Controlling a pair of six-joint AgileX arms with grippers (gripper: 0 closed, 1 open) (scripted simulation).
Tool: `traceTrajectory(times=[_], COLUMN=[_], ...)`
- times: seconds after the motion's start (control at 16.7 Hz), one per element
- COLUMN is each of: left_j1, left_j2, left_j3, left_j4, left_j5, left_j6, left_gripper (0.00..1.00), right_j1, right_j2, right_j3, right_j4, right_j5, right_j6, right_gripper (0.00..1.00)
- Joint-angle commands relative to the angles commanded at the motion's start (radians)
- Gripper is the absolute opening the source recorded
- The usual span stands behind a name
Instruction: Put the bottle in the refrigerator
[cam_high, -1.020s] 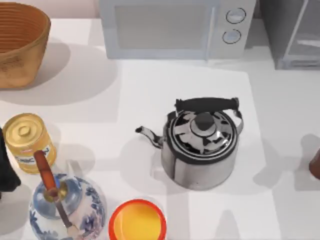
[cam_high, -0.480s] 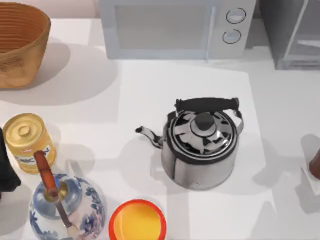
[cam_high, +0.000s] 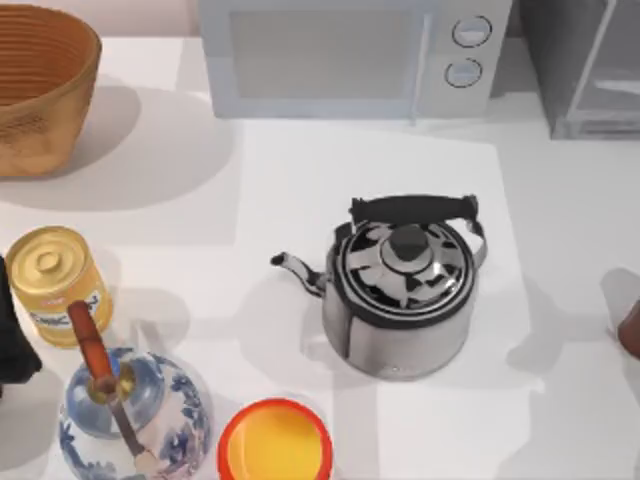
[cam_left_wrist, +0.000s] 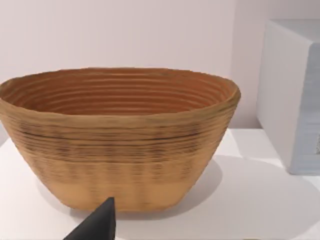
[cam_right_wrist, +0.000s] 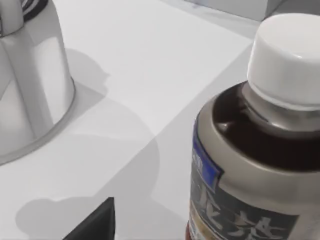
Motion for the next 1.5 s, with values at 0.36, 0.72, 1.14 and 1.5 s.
traceTrajectory(times=[0.36,0.72,1.14,1.5], left_j1=[0.000,0.000,0.000,0.000], left_j2=[0.000,0.000,0.000,0.000], left_j3=[0.000,0.000,0.000,0.000], left_j4=[0.000,0.000,0.000,0.000], left_j5=[0.000,0.000,0.000,0.000], left_j6=[0.000,0.000,0.000,0.000], left_gripper=[1.00,1.00,1.00,1.00], right_j1=[-0.179,-0.213,-0.192,-0.099], right_j2=[0.367,0.447,0.459,0.543], right_j3=[0.072,0.063,0.082,0.108], right_j4=[0.193,0.230,0.320,0.626], right_j5=[-0.358,-0.431,-0.414,-0.331], right_j6=[-0.177,-0.220,-0.122,0.131], right_gripper=[1.00,1.00,1.00,1.00])
